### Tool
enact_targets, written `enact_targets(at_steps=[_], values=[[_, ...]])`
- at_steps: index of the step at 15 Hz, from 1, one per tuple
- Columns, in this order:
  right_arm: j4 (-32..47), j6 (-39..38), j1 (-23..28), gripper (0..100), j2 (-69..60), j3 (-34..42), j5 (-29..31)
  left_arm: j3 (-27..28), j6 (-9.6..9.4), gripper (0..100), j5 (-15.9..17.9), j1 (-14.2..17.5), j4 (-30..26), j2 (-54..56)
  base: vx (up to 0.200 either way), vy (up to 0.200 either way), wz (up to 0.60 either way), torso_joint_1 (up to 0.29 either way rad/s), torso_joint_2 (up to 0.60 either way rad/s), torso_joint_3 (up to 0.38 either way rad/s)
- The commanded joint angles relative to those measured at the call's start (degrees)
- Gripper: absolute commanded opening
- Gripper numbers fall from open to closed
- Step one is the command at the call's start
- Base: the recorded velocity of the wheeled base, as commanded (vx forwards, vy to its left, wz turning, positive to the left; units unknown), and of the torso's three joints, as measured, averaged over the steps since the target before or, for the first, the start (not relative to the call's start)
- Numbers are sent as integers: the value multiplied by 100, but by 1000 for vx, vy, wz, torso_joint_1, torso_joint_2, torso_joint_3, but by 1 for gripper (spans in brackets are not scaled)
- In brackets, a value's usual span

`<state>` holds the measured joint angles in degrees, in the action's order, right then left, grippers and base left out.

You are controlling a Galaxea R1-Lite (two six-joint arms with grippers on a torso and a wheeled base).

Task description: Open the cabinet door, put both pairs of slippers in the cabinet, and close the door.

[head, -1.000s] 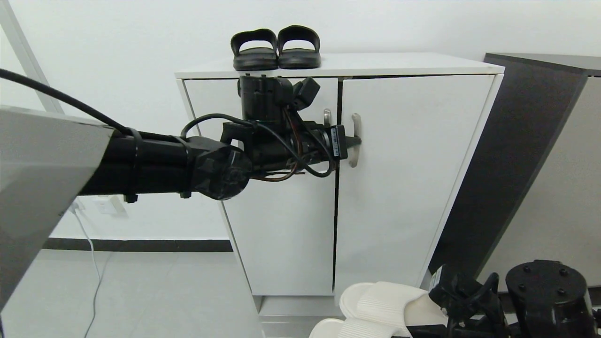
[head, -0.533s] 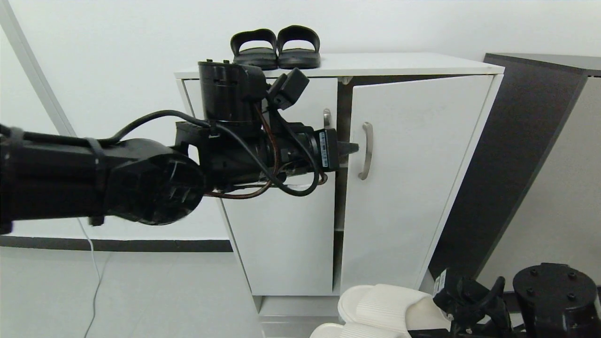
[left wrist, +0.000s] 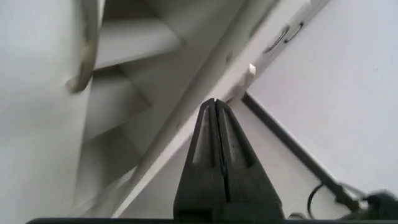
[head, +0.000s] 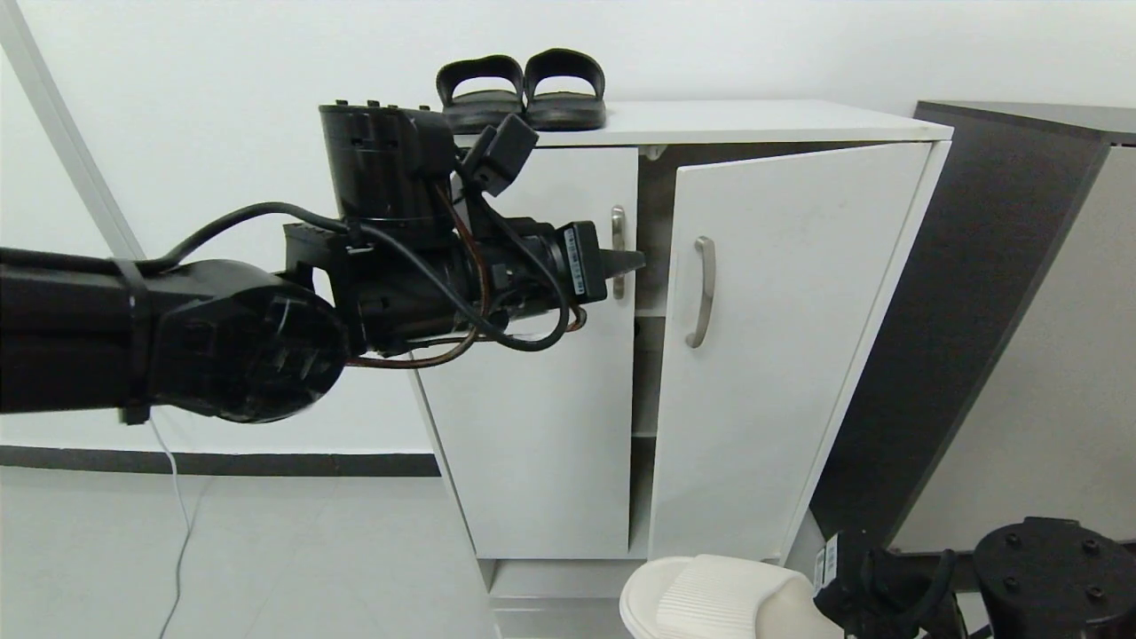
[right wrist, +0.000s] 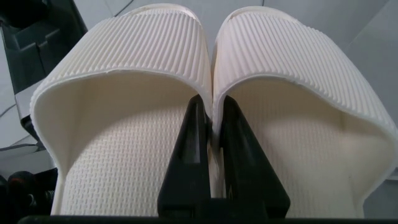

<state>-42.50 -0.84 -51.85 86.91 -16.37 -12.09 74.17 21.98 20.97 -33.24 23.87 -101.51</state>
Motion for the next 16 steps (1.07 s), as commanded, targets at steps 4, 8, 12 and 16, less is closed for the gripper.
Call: enact_targets(at_steps=[4,8,12,16], values=[[13,5,-10,0,19,11,-4,1381,448,0,-5,20,-40,-1248,0,0,0,0,0,0],[22,5,-18,0,28,11,-4,1873,632,0,-5,20,-40,-1653,0,0,0,0,0,0],[22,5,-89,0,37,64,-4,1891,694,0,-234,-24,-14,-1697,-100,0,0,2,2,0],[5,5,-159,0,28,125,-12,1372,615,0,-770,-763,487,-1635,-200,0,0,2,1,6]])
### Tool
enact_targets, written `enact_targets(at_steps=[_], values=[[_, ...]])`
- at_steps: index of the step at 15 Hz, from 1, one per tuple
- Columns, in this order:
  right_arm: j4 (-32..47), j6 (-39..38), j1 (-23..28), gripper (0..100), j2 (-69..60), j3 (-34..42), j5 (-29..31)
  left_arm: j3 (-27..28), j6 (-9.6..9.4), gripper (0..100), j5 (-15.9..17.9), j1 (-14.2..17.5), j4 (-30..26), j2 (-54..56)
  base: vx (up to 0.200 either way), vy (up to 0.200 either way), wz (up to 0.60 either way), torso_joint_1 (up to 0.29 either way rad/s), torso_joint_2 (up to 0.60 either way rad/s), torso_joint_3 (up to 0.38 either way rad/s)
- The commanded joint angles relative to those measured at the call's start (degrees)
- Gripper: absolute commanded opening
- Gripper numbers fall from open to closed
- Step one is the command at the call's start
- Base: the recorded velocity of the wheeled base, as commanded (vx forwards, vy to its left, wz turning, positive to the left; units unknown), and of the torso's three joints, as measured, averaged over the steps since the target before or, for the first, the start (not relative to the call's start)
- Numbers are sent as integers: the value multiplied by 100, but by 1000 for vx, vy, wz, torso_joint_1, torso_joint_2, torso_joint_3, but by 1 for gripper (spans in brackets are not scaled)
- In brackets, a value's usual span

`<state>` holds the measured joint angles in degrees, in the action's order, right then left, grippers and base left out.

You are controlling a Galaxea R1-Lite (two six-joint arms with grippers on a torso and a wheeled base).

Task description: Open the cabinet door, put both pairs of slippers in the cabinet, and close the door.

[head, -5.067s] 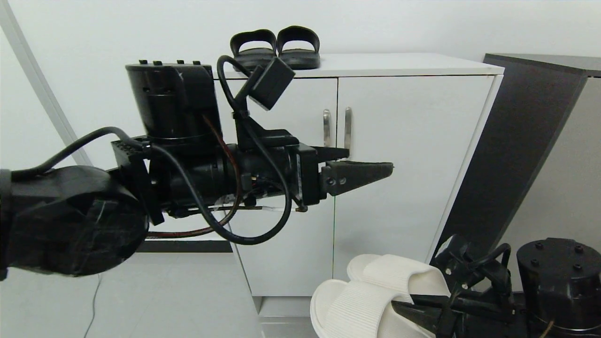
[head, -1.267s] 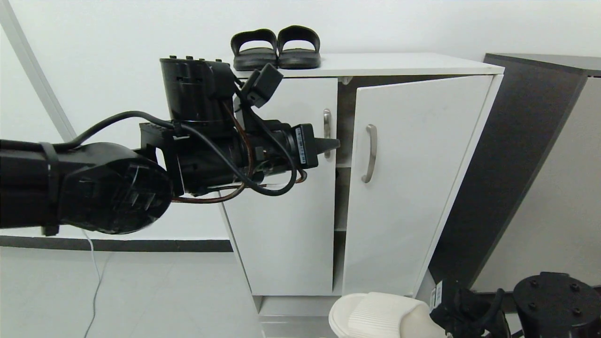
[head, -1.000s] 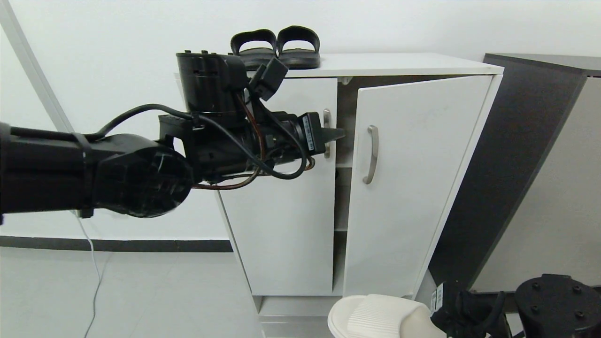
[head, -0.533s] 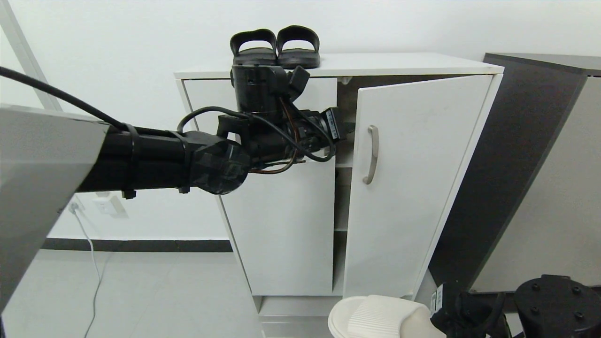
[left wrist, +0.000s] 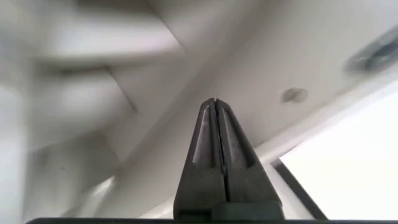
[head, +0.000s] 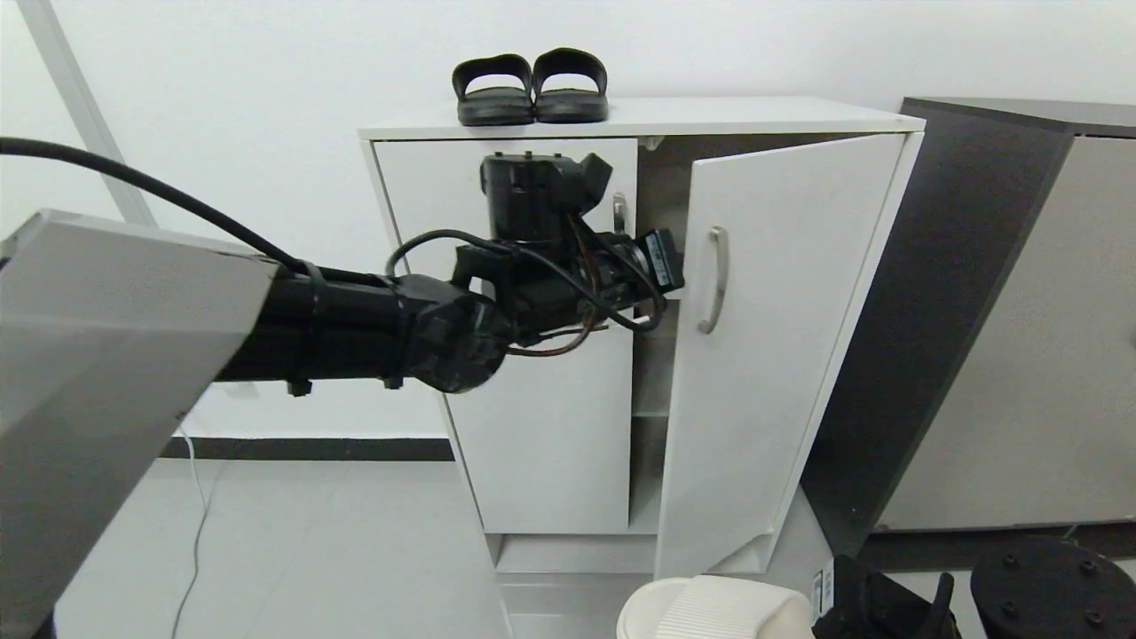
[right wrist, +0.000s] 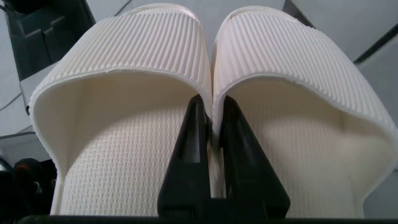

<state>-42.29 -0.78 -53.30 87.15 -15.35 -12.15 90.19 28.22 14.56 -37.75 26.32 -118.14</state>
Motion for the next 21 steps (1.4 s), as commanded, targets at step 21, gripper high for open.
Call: enact_targets(at_steps=[21], values=[[-1633,-748,1445,0,2447,-1849,4239,-6628,-2769,0,-3873,2439,-153,7472,-10,0,0,0,0,0]])
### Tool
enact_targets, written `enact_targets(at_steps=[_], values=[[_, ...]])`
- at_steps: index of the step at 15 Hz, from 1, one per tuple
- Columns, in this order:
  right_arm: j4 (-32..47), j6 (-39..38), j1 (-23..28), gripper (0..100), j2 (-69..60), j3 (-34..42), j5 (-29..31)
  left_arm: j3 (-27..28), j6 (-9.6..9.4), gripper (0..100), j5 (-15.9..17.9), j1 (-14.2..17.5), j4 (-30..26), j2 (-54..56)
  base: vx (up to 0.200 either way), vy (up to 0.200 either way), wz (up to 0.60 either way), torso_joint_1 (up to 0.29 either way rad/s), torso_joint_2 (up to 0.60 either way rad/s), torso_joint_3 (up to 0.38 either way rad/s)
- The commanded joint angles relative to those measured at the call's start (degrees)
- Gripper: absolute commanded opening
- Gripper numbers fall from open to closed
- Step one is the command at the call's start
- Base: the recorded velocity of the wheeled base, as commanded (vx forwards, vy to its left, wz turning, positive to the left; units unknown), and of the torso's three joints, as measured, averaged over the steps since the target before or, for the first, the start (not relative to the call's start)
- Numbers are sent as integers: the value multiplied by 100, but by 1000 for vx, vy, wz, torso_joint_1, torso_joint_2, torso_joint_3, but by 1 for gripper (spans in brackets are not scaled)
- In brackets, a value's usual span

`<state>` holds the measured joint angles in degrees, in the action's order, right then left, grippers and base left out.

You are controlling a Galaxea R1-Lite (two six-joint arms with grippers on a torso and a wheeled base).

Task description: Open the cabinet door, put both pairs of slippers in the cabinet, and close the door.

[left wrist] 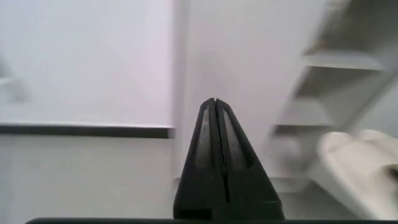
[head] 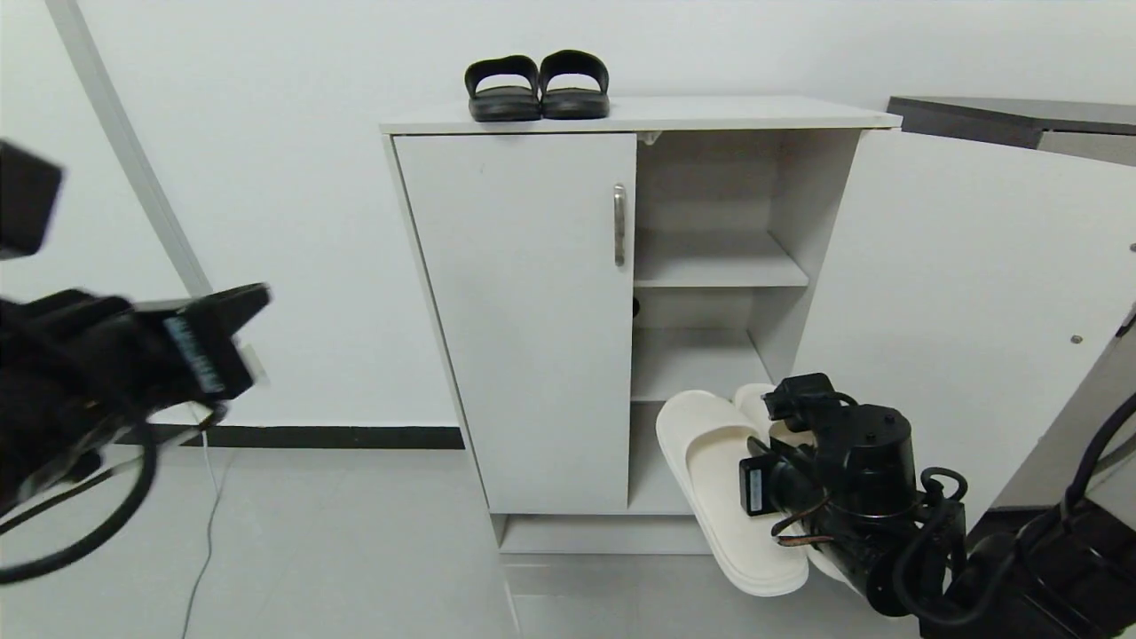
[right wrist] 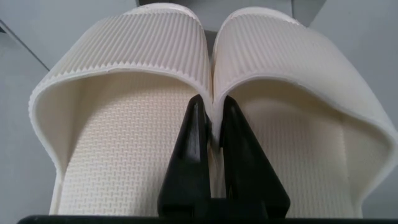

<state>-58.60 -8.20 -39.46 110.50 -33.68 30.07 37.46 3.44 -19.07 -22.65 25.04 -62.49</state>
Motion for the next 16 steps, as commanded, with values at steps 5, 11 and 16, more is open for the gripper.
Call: enact_targets(at_steps=[5,11,16], values=[[-2,-6,79,0,95,2,78,-3368,-432,0,-379,2089,-614,4781,0,0,0,0,0,0],[-2,-6,53,0,130,37,78,-3746,-405,0,764,2247,-2275,6249,0,0,0,0,0,0],[-2,-6,0,0,227,72,69,-3746,-572,0,2126,2247,-2513,6249,0,0,0,0,0,0]])
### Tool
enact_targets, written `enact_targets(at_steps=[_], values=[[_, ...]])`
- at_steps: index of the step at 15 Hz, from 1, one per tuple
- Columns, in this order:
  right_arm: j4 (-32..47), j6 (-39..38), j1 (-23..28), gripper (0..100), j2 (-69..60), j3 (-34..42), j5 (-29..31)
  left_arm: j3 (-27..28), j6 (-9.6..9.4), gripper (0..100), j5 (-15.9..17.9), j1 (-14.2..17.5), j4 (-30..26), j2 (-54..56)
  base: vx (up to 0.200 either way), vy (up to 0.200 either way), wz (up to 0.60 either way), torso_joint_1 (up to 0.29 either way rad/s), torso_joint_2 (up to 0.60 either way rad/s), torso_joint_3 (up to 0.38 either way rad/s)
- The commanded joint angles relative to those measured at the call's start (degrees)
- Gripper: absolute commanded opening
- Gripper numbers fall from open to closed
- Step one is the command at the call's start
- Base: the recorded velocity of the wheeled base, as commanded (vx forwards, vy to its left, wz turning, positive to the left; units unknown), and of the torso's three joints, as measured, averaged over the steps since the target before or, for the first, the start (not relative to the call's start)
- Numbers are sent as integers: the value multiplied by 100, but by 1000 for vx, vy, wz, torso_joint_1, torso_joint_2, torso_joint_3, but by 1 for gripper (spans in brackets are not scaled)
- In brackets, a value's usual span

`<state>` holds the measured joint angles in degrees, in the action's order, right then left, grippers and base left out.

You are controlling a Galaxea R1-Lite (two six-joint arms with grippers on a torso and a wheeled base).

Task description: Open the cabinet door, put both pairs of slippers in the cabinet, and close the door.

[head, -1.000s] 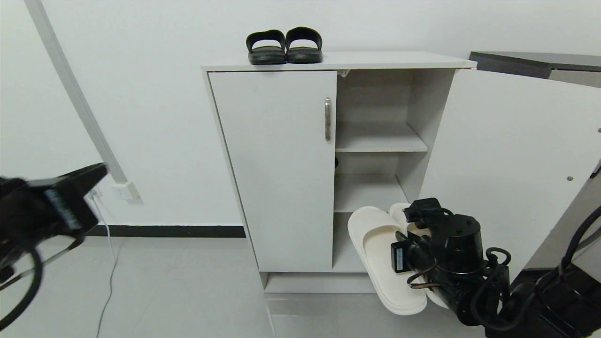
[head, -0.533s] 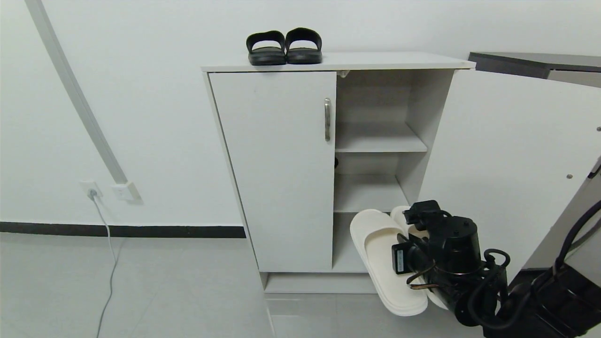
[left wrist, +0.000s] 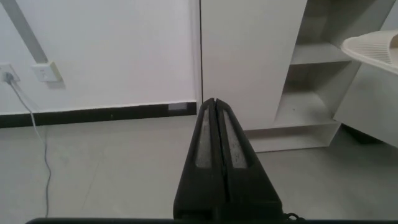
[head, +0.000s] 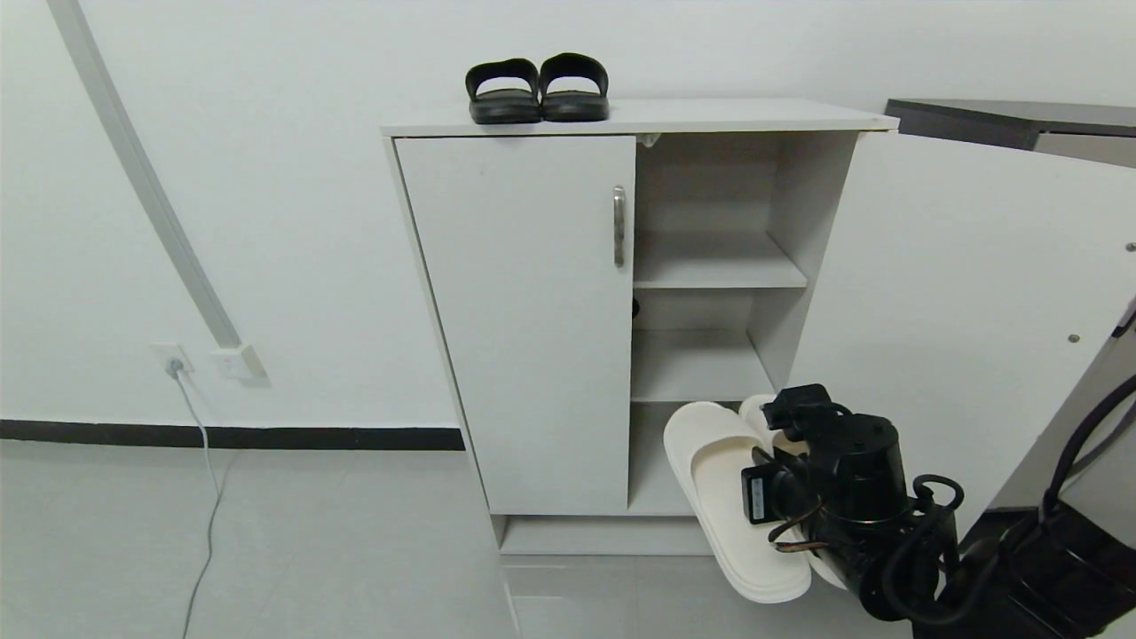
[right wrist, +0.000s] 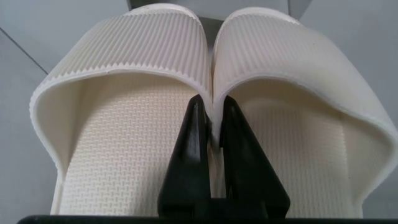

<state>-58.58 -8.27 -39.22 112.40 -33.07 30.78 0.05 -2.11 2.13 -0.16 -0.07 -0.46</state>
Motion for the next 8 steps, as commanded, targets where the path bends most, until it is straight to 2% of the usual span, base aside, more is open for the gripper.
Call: enact_targets(at_steps=[1,2,5,8], values=[[-14,0,-77,0,116,-41,7,-5,26,0,6,-2,-1,46,0,0,0,0,0,0],[-22,9,-121,0,195,-138,42,-5,97,0,-2,-2,-1,46,0,0,0,0,0,0],[-5,-272,-297,0,898,-1087,1070,-5,255,0,-11,-2,7,46,0,0,0,0,0,0],[171,-404,-367,0,1021,-1412,1176,-5,237,0,-29,-2,7,46,0,0,0,0,0,0]])
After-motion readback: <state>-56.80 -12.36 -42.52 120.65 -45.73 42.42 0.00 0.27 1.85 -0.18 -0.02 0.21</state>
